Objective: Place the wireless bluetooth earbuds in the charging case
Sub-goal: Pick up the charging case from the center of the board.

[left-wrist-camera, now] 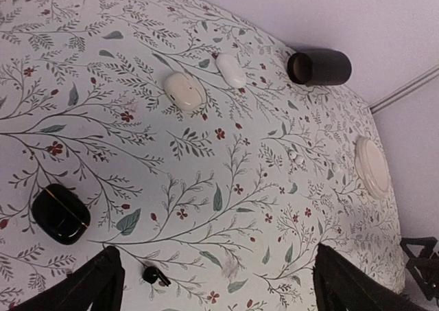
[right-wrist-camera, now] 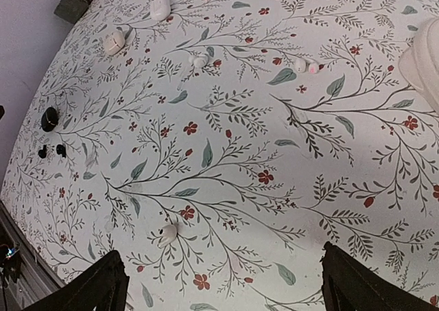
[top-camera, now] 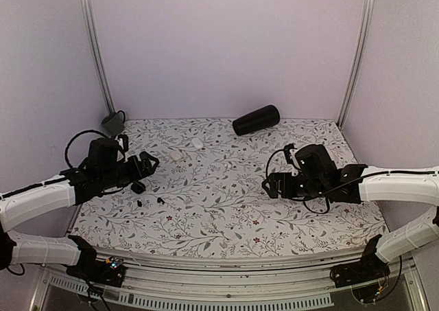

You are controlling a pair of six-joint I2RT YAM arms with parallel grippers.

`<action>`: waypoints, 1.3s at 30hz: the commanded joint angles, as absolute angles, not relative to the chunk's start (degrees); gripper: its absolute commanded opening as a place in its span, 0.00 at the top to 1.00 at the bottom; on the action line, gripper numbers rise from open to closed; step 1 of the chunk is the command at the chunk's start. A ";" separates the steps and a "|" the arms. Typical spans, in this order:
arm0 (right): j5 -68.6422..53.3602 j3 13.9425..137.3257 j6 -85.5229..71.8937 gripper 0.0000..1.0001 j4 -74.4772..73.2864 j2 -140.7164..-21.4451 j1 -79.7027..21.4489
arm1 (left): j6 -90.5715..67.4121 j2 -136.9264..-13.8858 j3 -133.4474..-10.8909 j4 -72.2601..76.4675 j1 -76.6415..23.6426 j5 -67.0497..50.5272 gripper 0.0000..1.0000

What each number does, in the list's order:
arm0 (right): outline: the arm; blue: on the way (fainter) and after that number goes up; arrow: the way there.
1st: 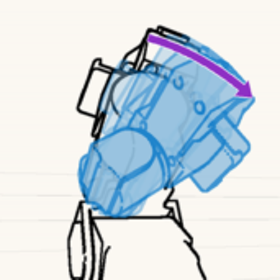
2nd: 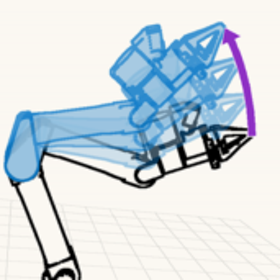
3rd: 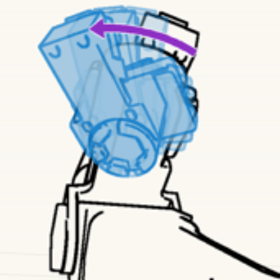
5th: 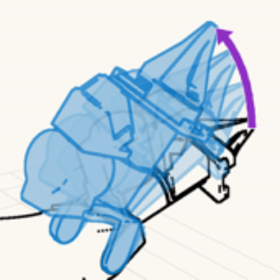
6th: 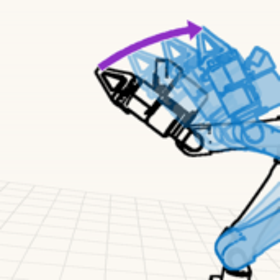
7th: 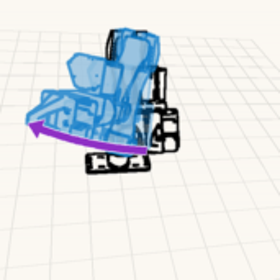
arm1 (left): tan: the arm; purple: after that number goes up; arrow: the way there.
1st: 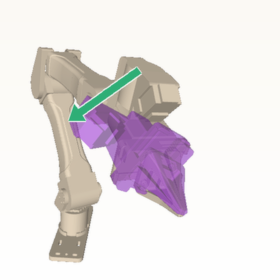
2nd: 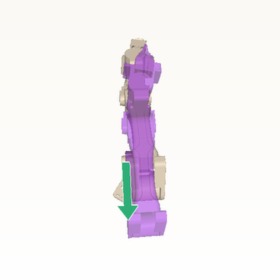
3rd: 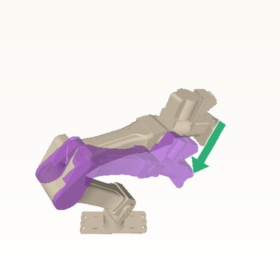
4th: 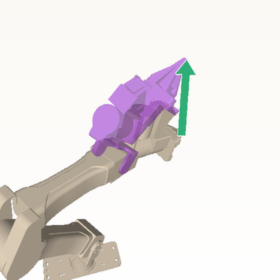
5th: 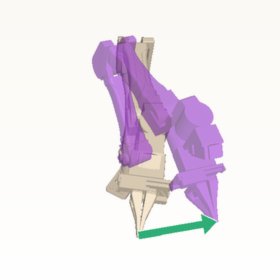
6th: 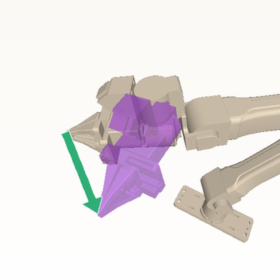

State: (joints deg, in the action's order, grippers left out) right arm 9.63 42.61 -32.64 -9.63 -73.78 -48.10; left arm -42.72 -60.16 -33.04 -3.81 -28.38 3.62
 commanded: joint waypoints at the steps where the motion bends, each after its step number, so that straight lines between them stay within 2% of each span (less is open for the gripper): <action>1: 9.04 41.72 -34.72 0.01 -7.71 -73.83 -48.47 | -46.77 -58.40 -30.65 -6.40 -23.02 5.97 0.04; 5: 9.27 43.52 -33.77 0.01 -6.76 -76.47 -48.38 | -41.72 -63.57 -32.70 -2.90 -17.86 -1.37 0.04; 12: 10.68 49.51 -30.30 0.01 -9.15 -80.34 -48.33 | -33.36 -88.76 -51.59 -7.17 -18.02 0.88 0.04; 21: 11.46 46.01 -31.98 0.00 -7.78 -77.67 -48.05 | -33.76 -114.90 -78.37 -17.48 -24.03 13.49 0.04; 30: 10.60 45.96 -30.60 0.00 -8.79 -76.33 -48.07 | -43.21 -124.56 -87.69 -24.34 -27.15 23.74 0.06; 39: 9.56 41.05 -34.92 0.00 -7.67 -70.67 -48.02 | -50.46 -131.61 -96.74 -28.47 -27.48 26.64 0.10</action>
